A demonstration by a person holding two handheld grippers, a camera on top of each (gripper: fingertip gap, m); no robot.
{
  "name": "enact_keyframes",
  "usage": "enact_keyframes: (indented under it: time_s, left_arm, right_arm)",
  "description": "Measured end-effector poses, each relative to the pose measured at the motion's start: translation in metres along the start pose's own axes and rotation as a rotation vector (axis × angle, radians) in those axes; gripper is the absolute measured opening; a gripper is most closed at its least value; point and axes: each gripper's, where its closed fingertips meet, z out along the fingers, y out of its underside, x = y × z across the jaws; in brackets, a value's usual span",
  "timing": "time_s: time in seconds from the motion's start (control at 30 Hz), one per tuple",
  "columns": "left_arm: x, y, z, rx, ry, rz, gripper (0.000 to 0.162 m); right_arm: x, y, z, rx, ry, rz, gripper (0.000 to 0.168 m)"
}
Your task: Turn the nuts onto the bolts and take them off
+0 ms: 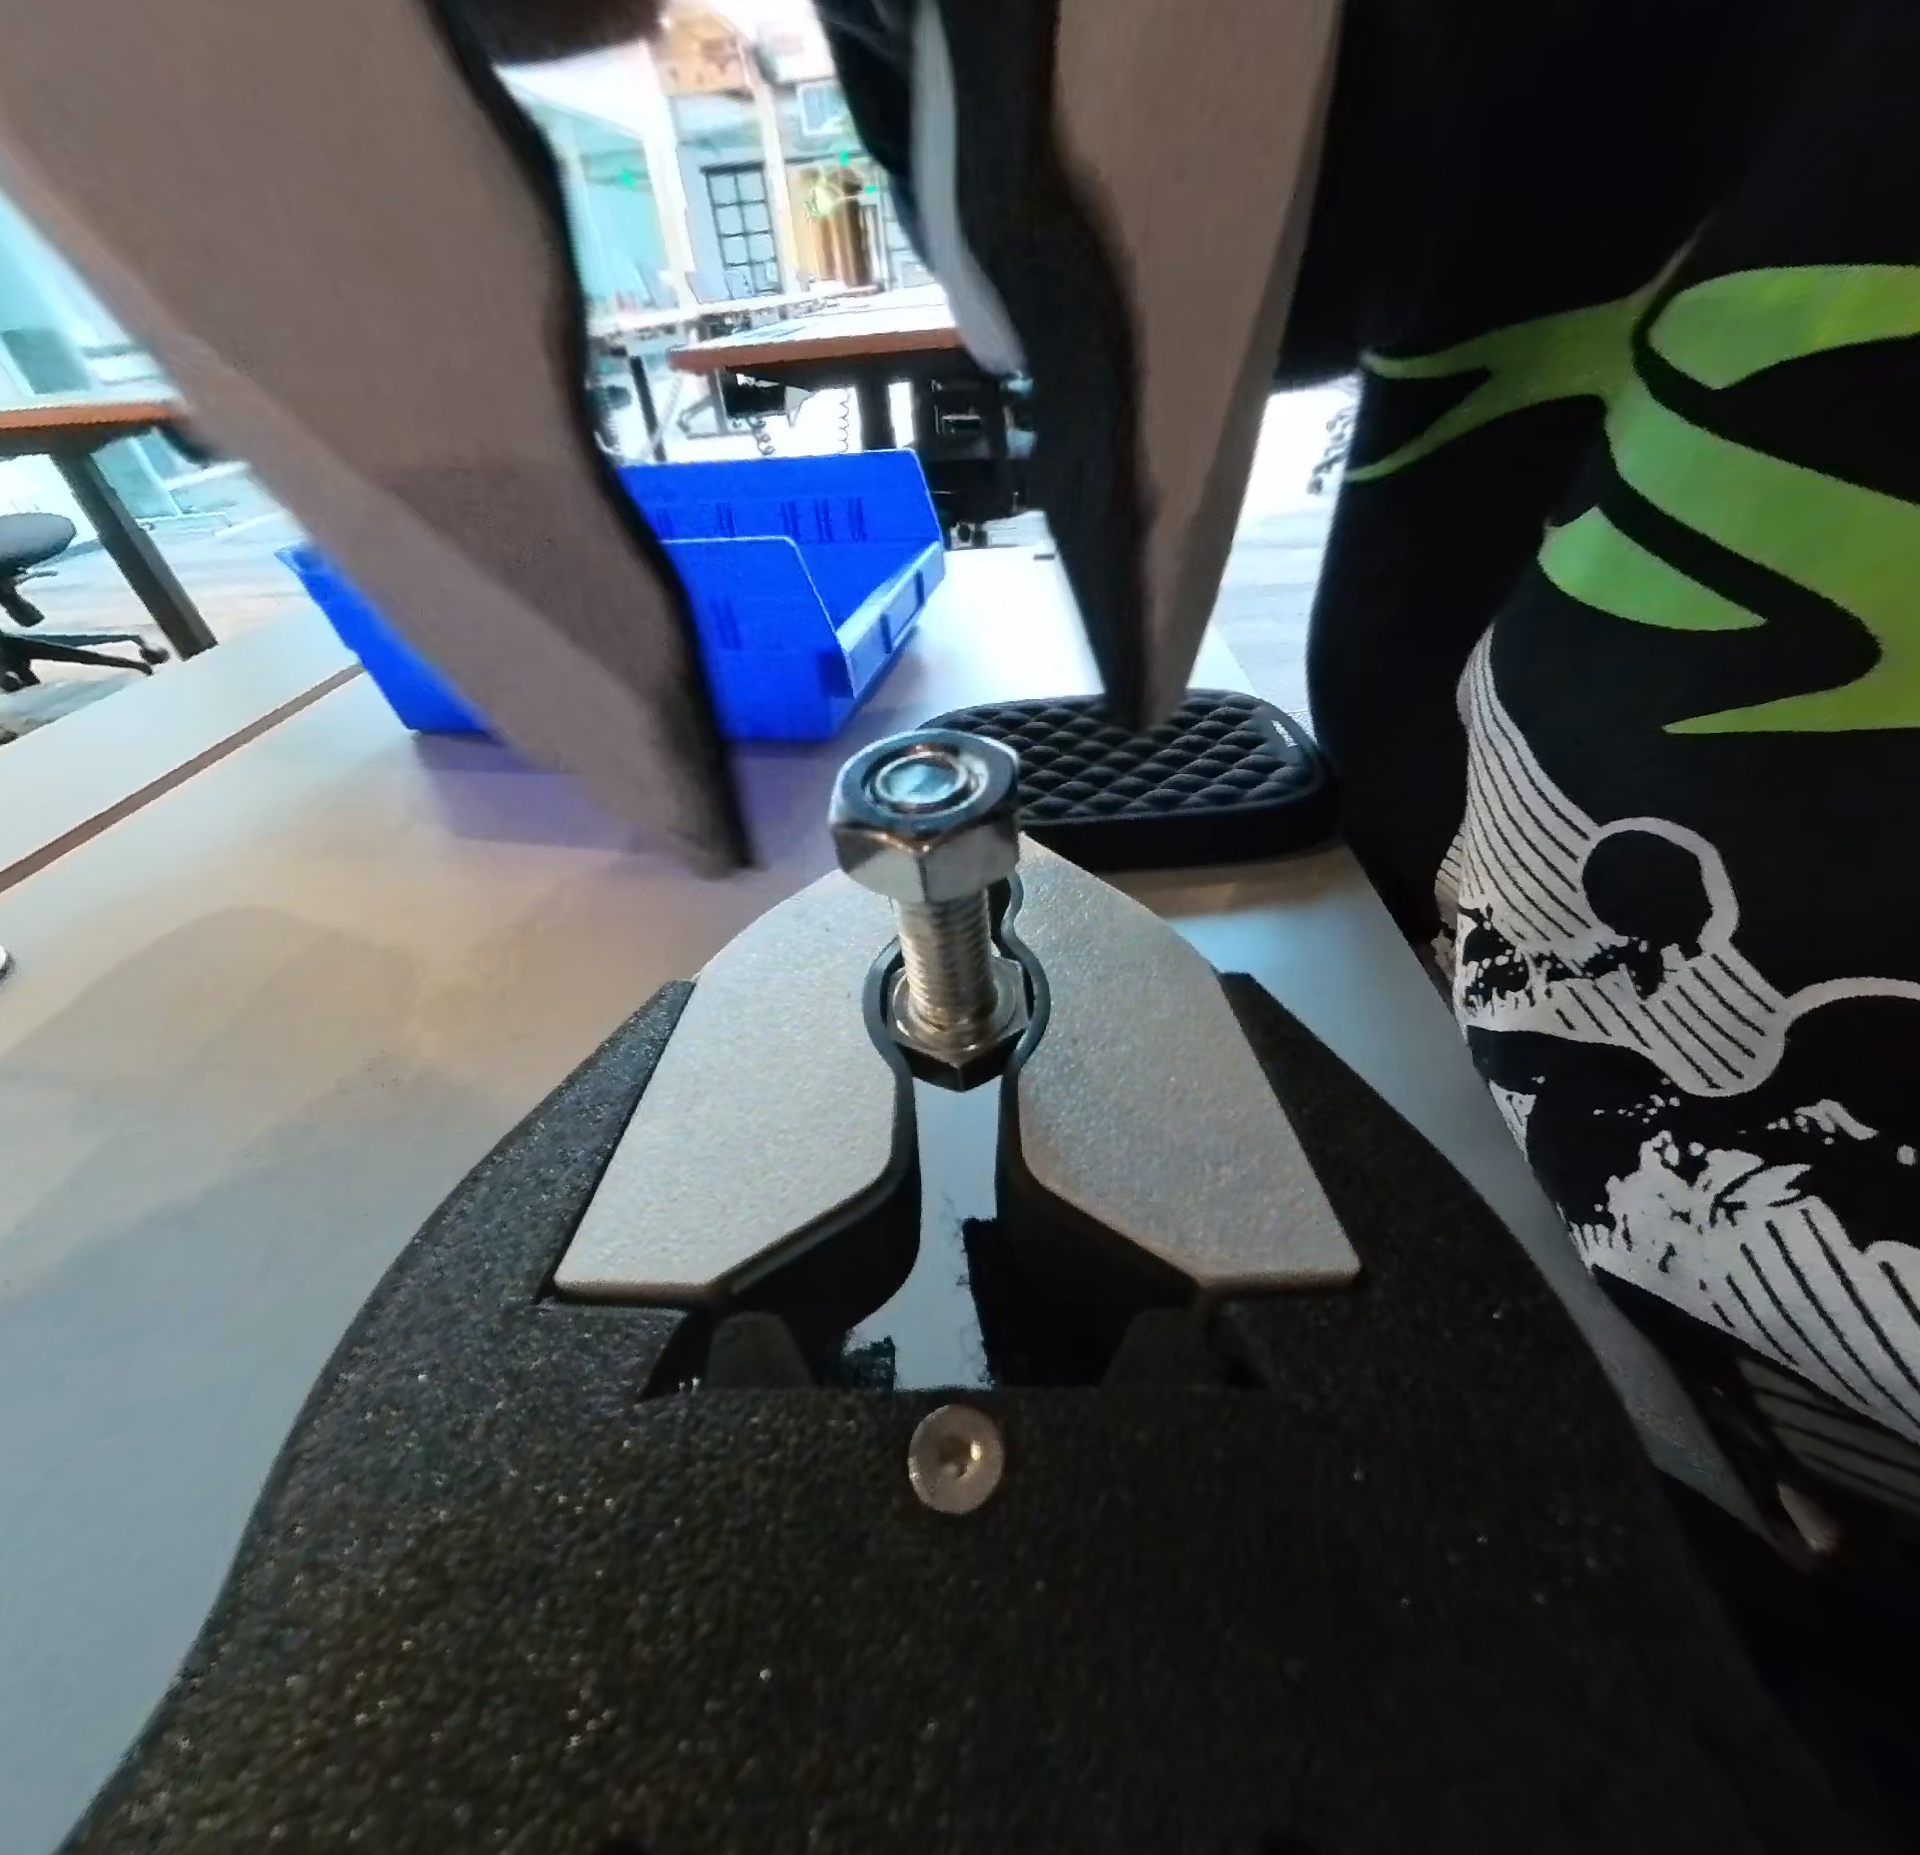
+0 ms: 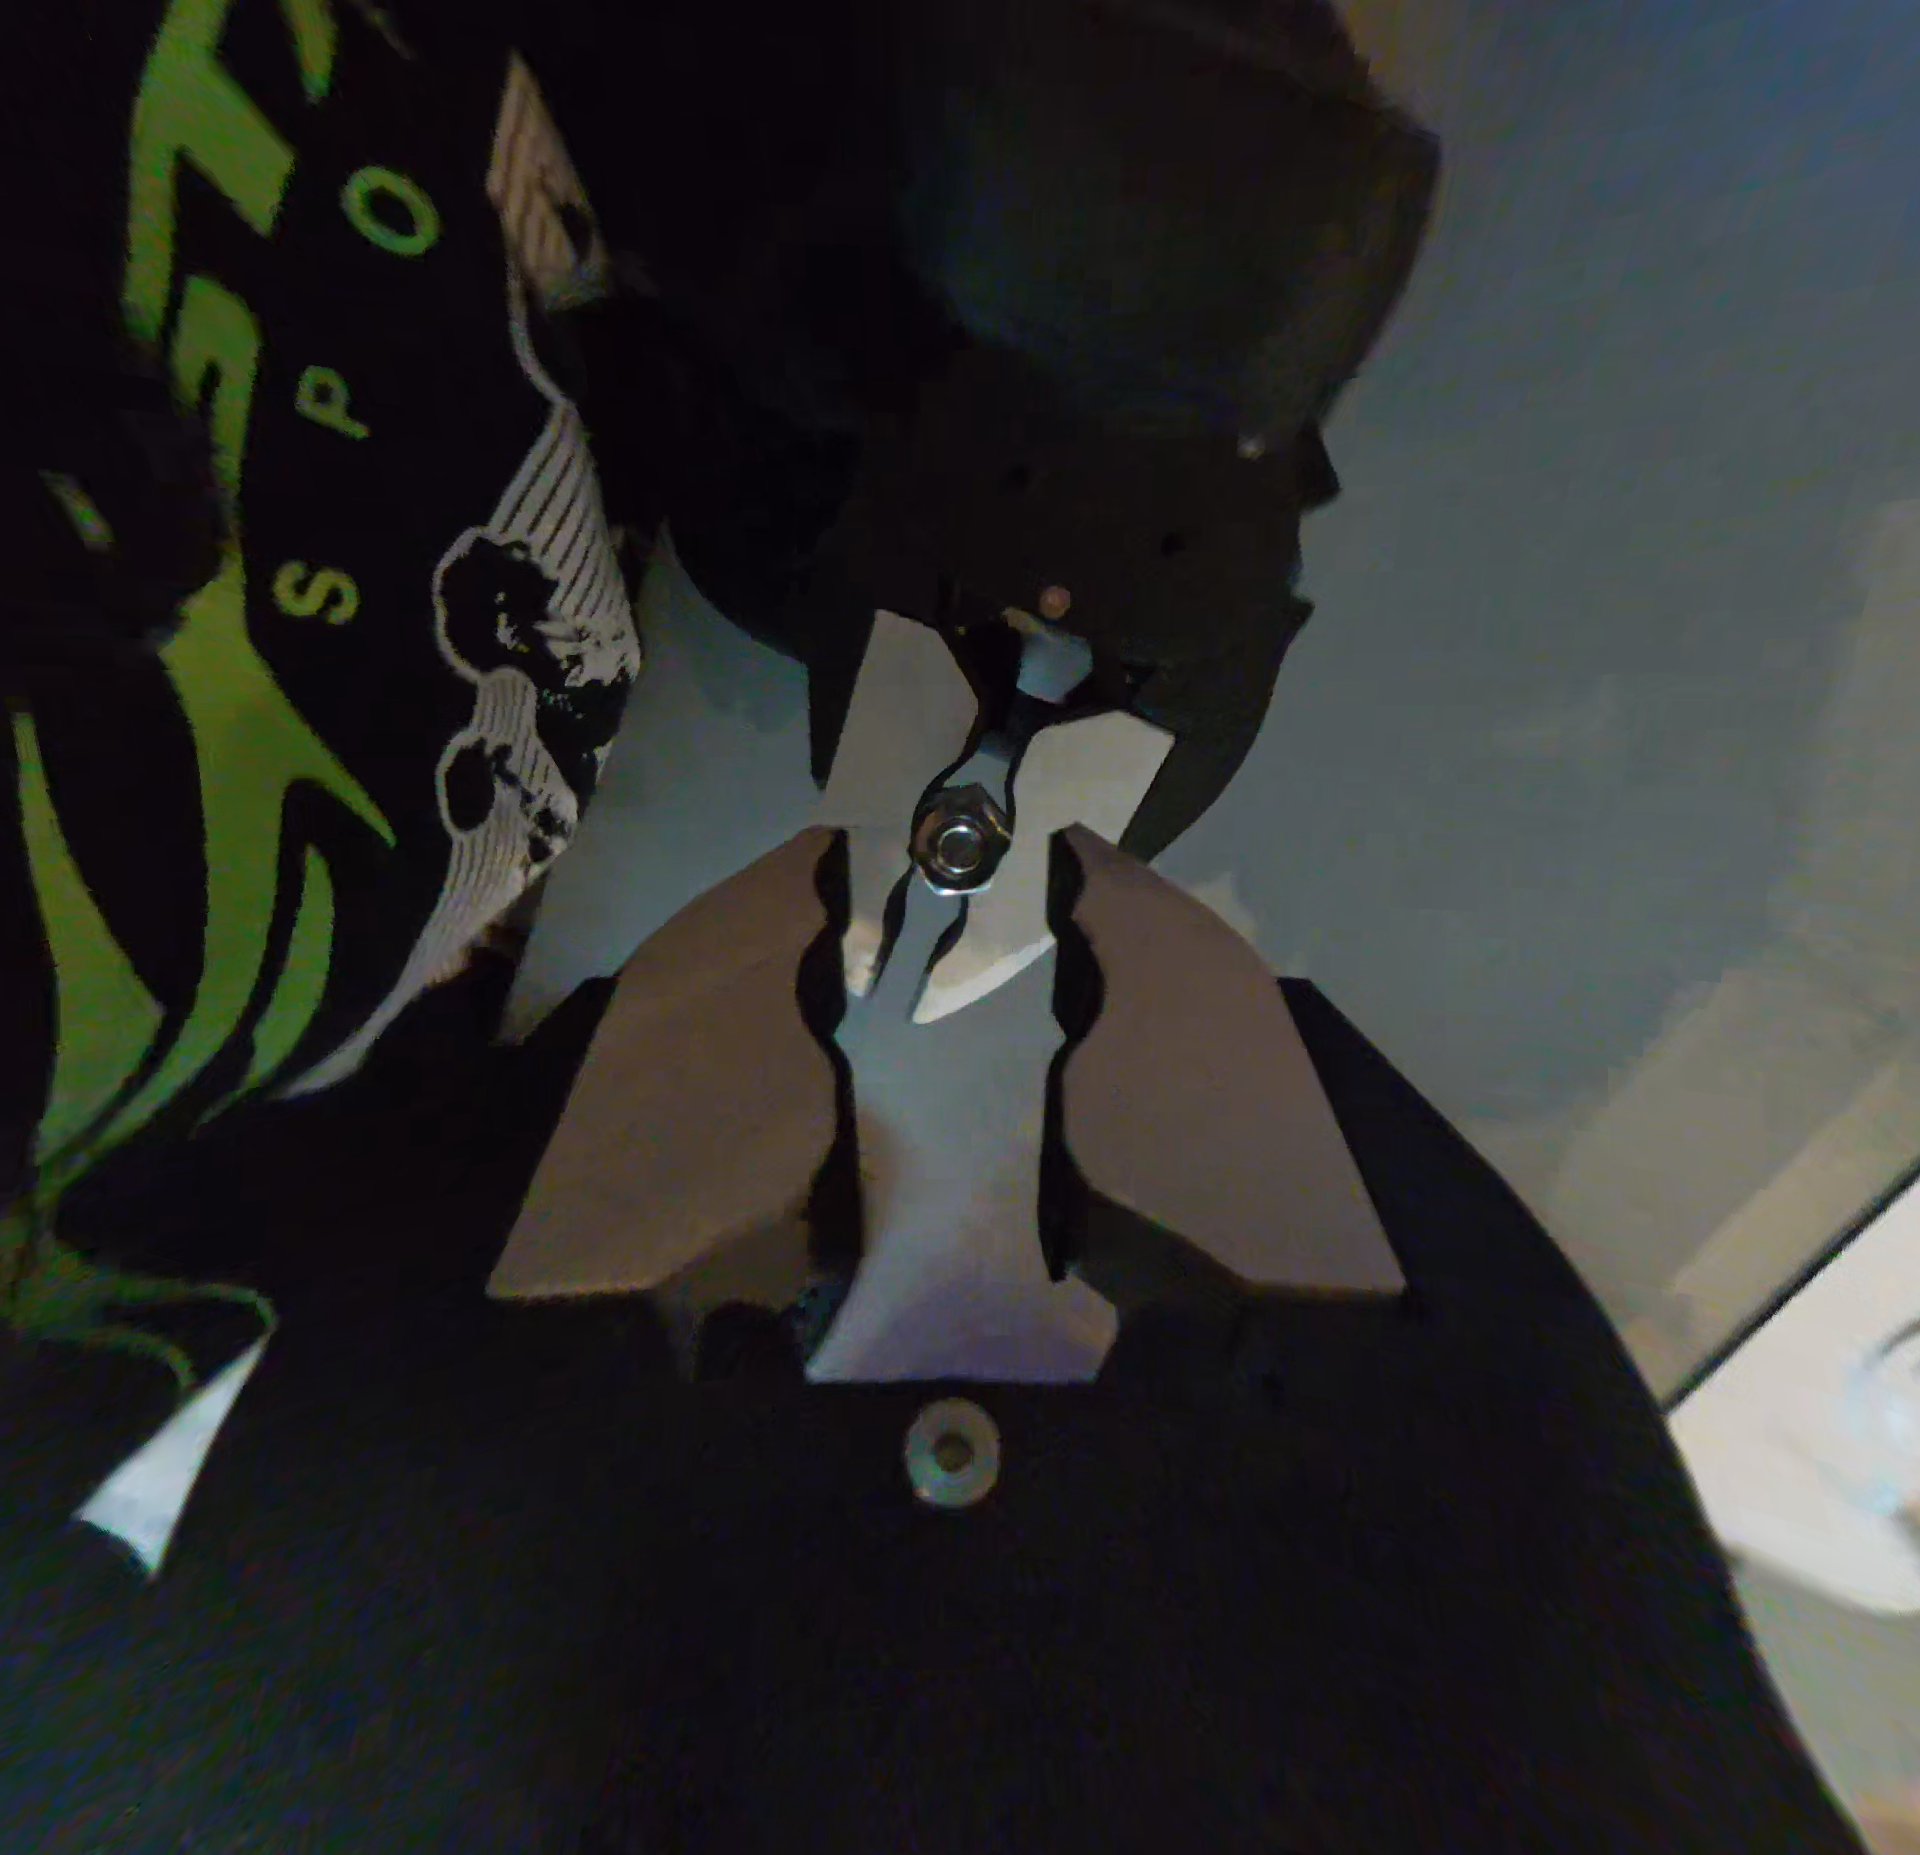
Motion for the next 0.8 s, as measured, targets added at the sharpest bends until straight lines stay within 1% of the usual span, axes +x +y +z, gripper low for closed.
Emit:
enact_keyframes:
  time_s: [0.03, 0.1, 0.17, 0.23, 0.33, 0.4, 0.43, 0.5, 0.6, 0.7, 0.8]
  left_arm:
    - [0.0, 0.0, 0.0, -0.001, 0.003, 0.002, 0.01]
    - [0.002, 0.0, 0.0, -0.005, 0.009, 0.005, 0.01]
    - [0.002, 0.0, 0.0, -0.005, 0.012, 0.006, 0.01]
    - [0.002, 0.0, 0.0, -0.003, 0.013, 0.005, 0.01]
    - [0.002, 0.0, 0.0, -0.002, 0.014, 0.005, 0.01]
    - [0.002, 0.0, 0.0, -0.002, 0.013, 0.005, 0.01]
    - [0.002, 0.001, 0.0, -0.004, 0.014, 0.005, 0.01]
    - [0.002, 0.001, 0.0, -0.005, 0.014, 0.007, 0.01]
    - [0.001, 0.0, -0.001, -0.002, 0.005, 0.003, 0.01]
    - [-0.002, 0.0, -0.002, 0.004, -0.008, -0.007, 0.01]
    - [-0.003, 0.001, -0.001, 0.0, -0.016, -0.008, 0.01]
  right_arm:
    - [0.001, -0.004, -0.004, 0.013, -0.008, -0.092, 0.04]
    - [0.001, -0.007, -0.01, -0.006, -0.014, -0.318, 0.039]
    - [0.002, -0.002, -0.01, -0.093, -0.019, -0.57, 0.038]
    - [0.001, 0.003, -0.005, -0.164, -0.049, -0.769, 0.038]
    - [-0.003, 0.003, 0.003, -0.221, -0.135, -0.889, 0.032]
    - [-0.002, 0.004, 0.005, -0.257, -0.157, -0.933, 0.025]
    - [0.001, 0.003, 0.006, -0.269, -0.149, -0.943, 0.02]
    - [0.001, 0.003, 0.007, -0.266, -0.158, -0.922, 0.019]
    - [0.002, 0.003, 0.006, -0.239, -0.132, -0.809, 0.019]
    - [0.004, 0.003, 0.006, -0.207, -0.074, -0.572, 0.019]
    - [0.004, 0.004, 0.006, -0.156, -0.005, -0.253, 0.019]
